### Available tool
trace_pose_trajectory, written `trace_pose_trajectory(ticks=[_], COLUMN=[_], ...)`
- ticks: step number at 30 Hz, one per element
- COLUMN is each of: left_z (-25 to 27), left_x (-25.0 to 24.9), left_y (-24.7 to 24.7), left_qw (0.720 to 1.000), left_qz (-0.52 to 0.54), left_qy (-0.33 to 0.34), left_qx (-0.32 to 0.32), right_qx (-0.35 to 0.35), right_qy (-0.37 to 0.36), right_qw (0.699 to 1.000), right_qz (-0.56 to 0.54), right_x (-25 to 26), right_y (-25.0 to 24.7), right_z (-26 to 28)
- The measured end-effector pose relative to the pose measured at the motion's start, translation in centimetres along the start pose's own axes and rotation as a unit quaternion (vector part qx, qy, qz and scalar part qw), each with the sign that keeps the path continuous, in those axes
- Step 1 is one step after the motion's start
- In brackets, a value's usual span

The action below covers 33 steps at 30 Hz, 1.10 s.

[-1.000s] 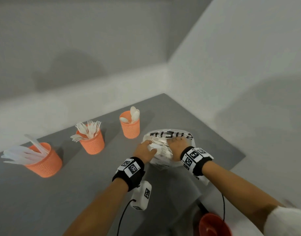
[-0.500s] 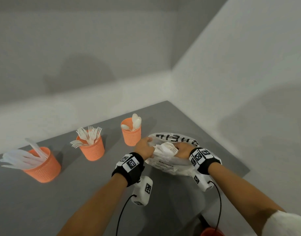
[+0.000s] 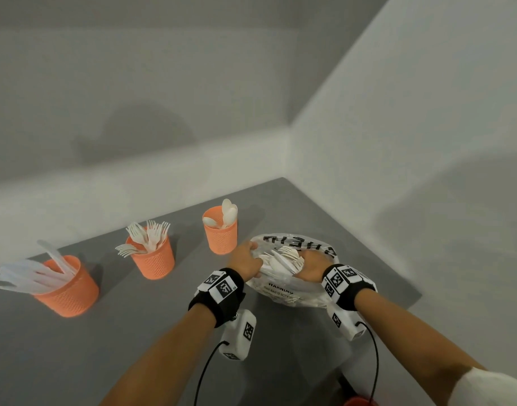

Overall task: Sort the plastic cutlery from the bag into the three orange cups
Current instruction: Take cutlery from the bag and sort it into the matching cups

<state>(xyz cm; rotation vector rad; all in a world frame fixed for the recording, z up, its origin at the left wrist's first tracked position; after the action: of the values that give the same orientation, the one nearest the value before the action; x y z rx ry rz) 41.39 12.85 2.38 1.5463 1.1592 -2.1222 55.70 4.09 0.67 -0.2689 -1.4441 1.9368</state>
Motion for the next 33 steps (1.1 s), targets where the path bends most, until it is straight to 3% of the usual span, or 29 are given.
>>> trace_pose_trajectory(ticks=[9, 17, 28, 33], left_z=[0.5, 0.4, -0.1, -0.1], left_x=[-0.2, -0.3, -0.2, 0.0], left_y=[0.7, 1.5, 1.9, 2.0], left_qw=[1.0, 1.0, 0.999, 0.999], left_qz=[0.015, 0.019, 0.031, 0.033], left_qy=[-0.008, -0.014, -0.021, -0.026], left_qx=[-0.013, -0.006, -0.007, -0.01], right_qx=[0.017, 0.008, 0.056, 0.071], right_qy=[-0.01, 0.001, 0.035, 0.041], right_qw=[0.997, 0.997, 0.996, 0.987], right_qz=[-0.075, -0.079, -0.066, -0.136], right_x=[-1.2, -2.6, -3.6, -3.6], right_y=[0.3, 0.6, 1.0, 0.9], right_z=[0.8, 1.0, 0.0, -0.6])
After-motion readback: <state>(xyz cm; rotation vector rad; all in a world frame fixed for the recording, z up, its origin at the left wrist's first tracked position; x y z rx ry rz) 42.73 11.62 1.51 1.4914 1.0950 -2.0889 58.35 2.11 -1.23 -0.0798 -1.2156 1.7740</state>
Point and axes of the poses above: each hand's wrist, its own z-axis away from the middle knuckle, its own y-axis out of the palm, x = y × z, the point moved 9 cm from there along -z, towards the middle knuckle, and after that the axes turned 10 degrees about y, right-handed, at the moved point
